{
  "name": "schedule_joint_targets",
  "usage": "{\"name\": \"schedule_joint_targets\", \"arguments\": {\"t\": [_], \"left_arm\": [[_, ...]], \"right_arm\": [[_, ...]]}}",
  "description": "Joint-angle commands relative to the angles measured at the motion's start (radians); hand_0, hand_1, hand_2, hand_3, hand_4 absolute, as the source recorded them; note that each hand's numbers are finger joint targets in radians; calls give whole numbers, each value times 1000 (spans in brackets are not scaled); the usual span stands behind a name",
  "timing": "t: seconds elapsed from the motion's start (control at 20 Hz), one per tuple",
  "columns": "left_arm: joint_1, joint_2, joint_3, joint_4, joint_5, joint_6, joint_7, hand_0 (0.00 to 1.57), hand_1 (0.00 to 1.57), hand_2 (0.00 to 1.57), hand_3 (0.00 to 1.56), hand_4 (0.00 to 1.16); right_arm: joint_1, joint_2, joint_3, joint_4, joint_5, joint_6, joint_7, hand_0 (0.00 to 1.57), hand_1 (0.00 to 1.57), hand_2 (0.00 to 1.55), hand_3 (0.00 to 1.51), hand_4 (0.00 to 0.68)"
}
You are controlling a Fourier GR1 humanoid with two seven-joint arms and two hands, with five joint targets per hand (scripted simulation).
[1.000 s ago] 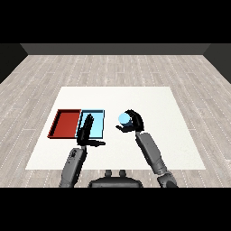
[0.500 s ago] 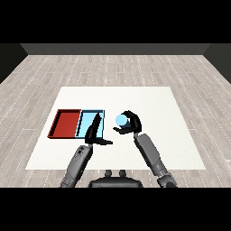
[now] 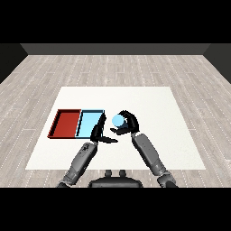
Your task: Pick the blue can and put it in the blue box
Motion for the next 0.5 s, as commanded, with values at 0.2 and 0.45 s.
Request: {"name": "schedule_joint_targets", "arguments": {"t": [0.2, 0.45], "left_arm": [[-86, 0, -3, 152, 41, -4, -28, 0, 0, 0, 0, 0], [-115, 0, -106, 100, 101, 92, 36, 0, 0, 0, 0, 0]], "right_arm": [[-20, 1, 51, 18, -9, -21, -24, 1399, 1399, 1445, 1408, 675], [-69, 0, -27, 18, -9, 67, 4, 1394, 1394, 1454, 1416, 681]]}}
